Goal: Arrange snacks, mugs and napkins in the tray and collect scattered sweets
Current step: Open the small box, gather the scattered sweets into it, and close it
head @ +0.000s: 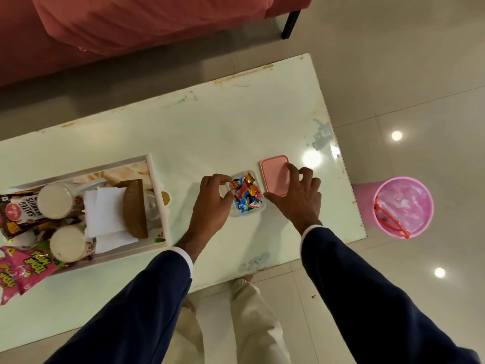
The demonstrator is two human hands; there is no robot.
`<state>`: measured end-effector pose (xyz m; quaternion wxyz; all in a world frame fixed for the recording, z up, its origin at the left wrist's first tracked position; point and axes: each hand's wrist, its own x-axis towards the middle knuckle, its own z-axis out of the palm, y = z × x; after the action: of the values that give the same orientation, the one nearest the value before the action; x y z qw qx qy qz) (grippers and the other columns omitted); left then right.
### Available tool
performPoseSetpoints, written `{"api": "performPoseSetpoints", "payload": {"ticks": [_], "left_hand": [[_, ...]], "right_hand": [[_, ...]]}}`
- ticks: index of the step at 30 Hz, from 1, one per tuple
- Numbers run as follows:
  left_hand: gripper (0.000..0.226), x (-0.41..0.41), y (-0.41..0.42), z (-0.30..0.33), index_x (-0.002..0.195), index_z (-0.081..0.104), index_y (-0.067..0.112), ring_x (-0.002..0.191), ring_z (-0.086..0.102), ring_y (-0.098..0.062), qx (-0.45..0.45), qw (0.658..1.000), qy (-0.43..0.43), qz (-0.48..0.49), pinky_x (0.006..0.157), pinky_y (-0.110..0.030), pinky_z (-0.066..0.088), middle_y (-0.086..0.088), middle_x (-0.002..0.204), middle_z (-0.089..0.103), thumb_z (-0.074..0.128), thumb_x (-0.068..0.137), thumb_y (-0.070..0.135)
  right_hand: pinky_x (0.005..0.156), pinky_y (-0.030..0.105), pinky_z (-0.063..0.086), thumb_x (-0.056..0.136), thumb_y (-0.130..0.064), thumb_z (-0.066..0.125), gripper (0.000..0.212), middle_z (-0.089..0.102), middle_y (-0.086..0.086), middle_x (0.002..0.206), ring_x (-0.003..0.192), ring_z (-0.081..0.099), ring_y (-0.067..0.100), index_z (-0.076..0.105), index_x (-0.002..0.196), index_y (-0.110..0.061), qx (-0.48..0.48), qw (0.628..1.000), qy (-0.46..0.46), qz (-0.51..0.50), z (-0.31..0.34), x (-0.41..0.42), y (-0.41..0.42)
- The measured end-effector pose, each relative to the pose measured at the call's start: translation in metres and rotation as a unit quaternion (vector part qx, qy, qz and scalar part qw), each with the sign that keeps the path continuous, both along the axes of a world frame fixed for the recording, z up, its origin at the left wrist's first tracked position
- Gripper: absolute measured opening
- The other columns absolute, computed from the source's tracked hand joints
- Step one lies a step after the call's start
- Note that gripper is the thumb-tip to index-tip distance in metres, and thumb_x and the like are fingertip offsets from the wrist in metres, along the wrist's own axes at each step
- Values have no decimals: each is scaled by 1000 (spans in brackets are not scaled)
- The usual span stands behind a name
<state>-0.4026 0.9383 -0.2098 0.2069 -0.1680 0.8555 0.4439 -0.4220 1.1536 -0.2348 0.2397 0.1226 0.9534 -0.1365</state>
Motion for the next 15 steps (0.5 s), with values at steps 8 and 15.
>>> {"api": "performPoseSetpoints", "payload": {"ticks": [8, 15], "left_hand": [[30, -1, 2, 9, 124, 61, 23, 94, 60, 14, 57, 998, 24, 25, 68, -3, 47, 3, 126, 55, 59, 99, 7], [36, -8, 25, 32, 139, 56, 35, 110, 68, -7, 259, 963, -24, 68, 87, -22, 57, 6, 122, 69, 57, 103, 34]], "right_hand": [[96, 42, 50, 71, -37, 80, 79, 47, 13, 128, 114, 49, 33, 42, 138, -17, -150, 985, 23, -82, 11, -16, 3], [93, 43, 56, 86, -16, 62, 56, 63, 14, 128, 116, 66, 32, 51, 139, -27, -694, 675, -146, -203, 91, 10, 2]]}}
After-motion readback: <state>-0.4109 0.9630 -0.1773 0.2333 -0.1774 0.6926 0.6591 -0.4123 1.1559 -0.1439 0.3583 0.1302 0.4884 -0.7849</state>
